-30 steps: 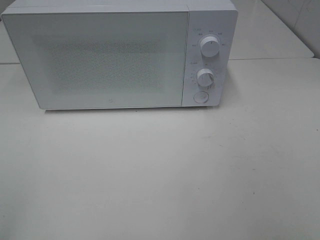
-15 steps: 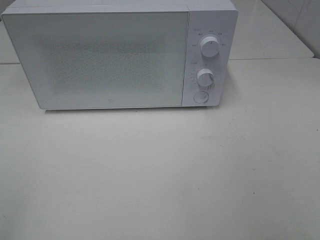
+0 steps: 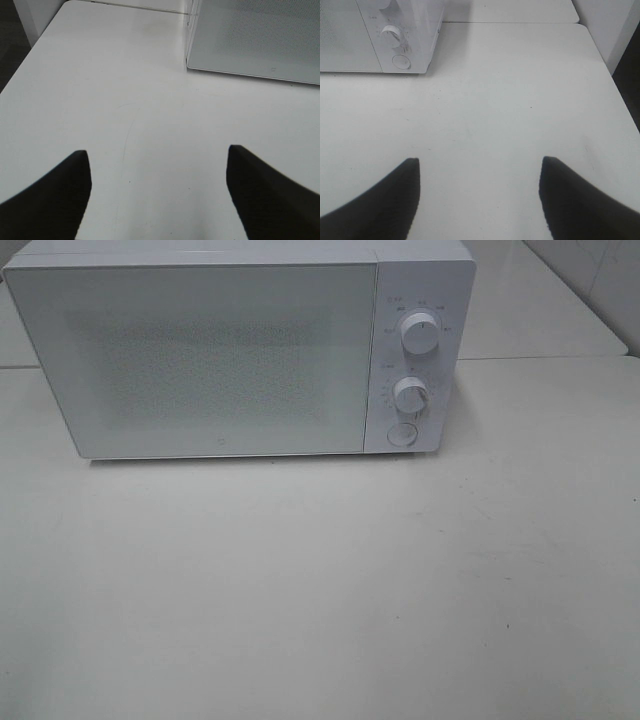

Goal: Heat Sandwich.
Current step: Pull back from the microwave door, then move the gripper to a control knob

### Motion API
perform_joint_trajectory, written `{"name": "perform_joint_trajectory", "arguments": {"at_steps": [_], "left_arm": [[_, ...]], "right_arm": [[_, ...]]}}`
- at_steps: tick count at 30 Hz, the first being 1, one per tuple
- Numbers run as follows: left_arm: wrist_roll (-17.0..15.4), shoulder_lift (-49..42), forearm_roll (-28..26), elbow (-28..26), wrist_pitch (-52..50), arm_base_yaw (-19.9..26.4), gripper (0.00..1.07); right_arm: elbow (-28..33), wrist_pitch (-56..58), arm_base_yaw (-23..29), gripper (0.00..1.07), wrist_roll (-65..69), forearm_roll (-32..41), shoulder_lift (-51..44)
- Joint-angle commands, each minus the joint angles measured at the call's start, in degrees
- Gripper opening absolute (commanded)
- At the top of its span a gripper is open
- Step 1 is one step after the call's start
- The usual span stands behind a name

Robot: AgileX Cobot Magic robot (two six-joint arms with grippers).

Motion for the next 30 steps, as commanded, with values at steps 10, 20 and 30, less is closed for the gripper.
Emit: {"name": "perform_joint_trajectory", "arguments": {"at_steps": [10,20,30], "left_arm": [[-0.34,-1.38,-0.06,0.11,-0.74,0.11,0.71],[-0.34,-1.38,-0.06,0.11,-0.74,0.11,0.71],[-0.34,-1.38,-0.06,0.11,-0.74,0.11,0.71]], "right_arm": [[0.0,0.0,-0.11,0.67,-0.34,-0.06,-1.66],[0.0,-0.06,-0.11,0.67,-0.34,0.0,-1.66],[0.0,-0.06,-0.11,0.67,-0.34,-0.23,-1.66]]}}
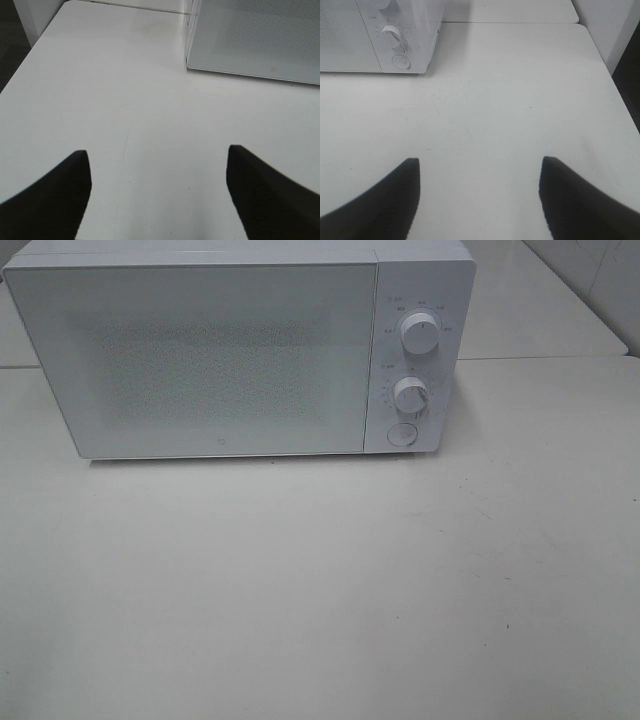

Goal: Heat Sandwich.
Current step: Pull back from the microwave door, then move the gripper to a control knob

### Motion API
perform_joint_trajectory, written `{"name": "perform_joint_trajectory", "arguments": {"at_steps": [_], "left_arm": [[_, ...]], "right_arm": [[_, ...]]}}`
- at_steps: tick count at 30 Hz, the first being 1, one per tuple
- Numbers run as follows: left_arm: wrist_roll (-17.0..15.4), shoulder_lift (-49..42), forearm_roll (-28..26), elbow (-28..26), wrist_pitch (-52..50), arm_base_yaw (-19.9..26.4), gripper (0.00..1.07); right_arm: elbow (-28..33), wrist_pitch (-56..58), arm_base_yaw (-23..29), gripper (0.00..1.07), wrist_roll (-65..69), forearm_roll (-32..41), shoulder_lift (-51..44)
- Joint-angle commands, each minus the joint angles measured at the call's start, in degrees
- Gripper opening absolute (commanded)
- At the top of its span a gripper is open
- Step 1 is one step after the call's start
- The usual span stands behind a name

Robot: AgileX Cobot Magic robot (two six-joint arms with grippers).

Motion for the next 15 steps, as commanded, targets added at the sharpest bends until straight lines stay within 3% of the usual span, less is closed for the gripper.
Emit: {"name": "perform_joint_trajectory", "arguments": {"at_steps": [1,15], "left_arm": [[-0.34,-1.38,-0.06,0.11,-0.74,0.11,0.71],[-0.34,-1.38,-0.06,0.11,-0.74,0.11,0.71]], "right_arm": [[0.0,-0.06,-0.11,0.67,-0.34,-0.17,-1.66],[-0.29,-0.46,-0.11,0.67,-0.34,0.06,-1.66]]}}
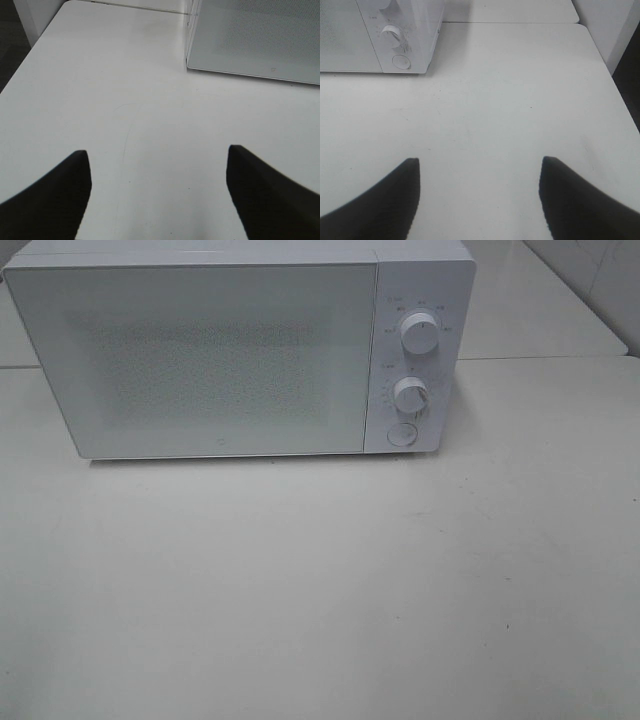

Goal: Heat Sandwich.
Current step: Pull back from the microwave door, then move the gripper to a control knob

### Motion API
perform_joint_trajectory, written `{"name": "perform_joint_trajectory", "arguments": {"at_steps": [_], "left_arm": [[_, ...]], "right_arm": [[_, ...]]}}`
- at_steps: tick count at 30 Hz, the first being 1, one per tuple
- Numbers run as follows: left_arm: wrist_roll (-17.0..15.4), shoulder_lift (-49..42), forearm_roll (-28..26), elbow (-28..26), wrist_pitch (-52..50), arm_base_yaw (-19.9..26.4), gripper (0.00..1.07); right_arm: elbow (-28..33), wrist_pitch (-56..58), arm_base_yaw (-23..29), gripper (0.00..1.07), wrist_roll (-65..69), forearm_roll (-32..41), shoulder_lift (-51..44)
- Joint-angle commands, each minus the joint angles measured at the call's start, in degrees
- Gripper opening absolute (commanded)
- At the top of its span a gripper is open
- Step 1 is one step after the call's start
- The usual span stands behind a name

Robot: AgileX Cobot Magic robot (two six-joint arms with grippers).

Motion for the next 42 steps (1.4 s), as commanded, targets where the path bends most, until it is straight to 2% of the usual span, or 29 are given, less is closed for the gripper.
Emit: {"name": "perform_joint_trajectory", "arguments": {"at_steps": [1,9,13,16,27,31,42], "left_arm": [[-0.34,-1.38,-0.06,0.11,-0.74,0.11,0.71],[-0.34,-1.38,-0.06,0.11,-0.74,0.11,0.71],[-0.34,-1.38,-0.06,0.11,-0.74,0.11,0.71],[-0.34,-1.38,-0.06,0.11,-0.74,0.11,0.71],[-0.34,-1.38,-0.06,0.11,-0.74,0.11,0.71],[-0.34,-1.38,-0.06,0.11,-0.74,0.11,0.71],[-0.34,-1.38,-0.06,0.11,-0.74,0.11,0.71]], "right_arm": [[-0.4,-0.74,-0.11,0.67,-0.34,0.0,-1.66],[-1.43,-4.87,-0.11,0.67,-0.46,-0.06,0.97],[-1.26,-10.94,-0.11,0.67,-1.83,-0.11,4.13],[-1.26,-17.65,-0.11,0.67,-1.83,0.23,7.96],[-1.26,-30.48,0.0,0.67,-2.12,2.64,21.43],[-1.26,-39.94,3.09,0.67,-3.09,4.93,29.22],[-1.26,-60.79,10.37,0.67,-11.52,4.81,47.78]]}}
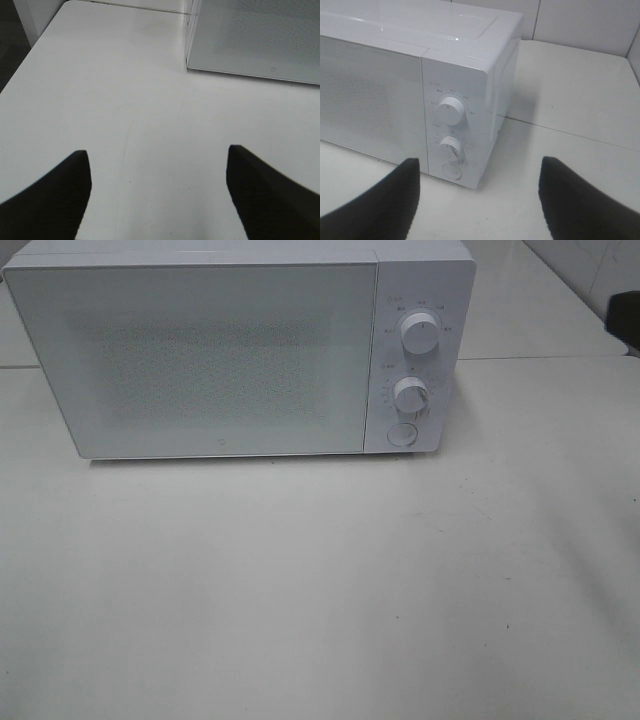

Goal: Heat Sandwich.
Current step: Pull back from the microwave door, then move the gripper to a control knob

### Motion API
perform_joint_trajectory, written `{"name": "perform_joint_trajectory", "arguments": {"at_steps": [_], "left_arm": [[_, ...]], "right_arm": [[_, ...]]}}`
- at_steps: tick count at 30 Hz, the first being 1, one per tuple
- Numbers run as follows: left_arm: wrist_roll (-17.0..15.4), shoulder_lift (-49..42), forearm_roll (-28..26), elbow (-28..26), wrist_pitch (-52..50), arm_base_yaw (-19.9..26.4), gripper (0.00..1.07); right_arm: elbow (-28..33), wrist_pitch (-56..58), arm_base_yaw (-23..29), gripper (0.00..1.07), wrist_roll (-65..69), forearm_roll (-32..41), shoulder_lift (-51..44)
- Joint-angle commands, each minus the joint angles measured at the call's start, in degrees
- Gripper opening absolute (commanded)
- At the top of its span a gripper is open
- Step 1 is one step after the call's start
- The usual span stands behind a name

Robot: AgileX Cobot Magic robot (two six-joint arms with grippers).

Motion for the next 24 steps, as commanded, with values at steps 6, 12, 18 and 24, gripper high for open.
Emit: {"name": "perform_joint_trajectory", "arguments": {"at_steps": [6,12,18,24], "left_arm": [[-0.34,-1.38,-0.06,0.11,-0.74,0.11,0.71],[-0.34,-1.38,-0.06,0.11,-0.74,0.11,0.71],[-0.34,-1.38,-0.06,0.11,-0.74,0.11,0.71],[-0.34,-1.38,-0.06,0.11,-0.74,0.11,0.71]], "right_arm": [[-0.4,-16.56,6.19,0.68,0.29,0.4,12.89],[-0.4,-26.18,9.11,0.71,1.78,0.52,22.23],[-0.4,-32.49,10.89,0.79,1.78,5.67,29.97],[-0.4,-37.82,11.34,0.8,0.34,5.56,35.7]]}}
